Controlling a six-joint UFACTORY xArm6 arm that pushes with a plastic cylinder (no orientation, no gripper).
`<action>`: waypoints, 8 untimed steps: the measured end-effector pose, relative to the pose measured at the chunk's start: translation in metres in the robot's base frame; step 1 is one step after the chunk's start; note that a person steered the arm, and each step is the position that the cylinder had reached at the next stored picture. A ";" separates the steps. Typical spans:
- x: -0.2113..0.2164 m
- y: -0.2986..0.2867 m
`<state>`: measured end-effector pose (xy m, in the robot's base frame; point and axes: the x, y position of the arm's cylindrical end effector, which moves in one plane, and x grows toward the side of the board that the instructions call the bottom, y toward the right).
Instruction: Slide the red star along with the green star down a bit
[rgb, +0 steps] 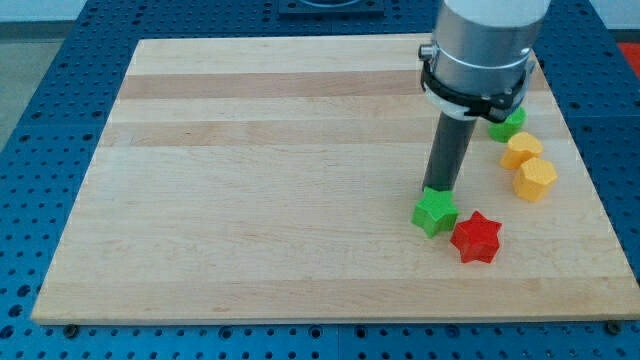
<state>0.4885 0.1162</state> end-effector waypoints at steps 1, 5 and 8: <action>0.004 0.000; 0.016 -0.061; 0.030 -0.059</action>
<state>0.5188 0.0571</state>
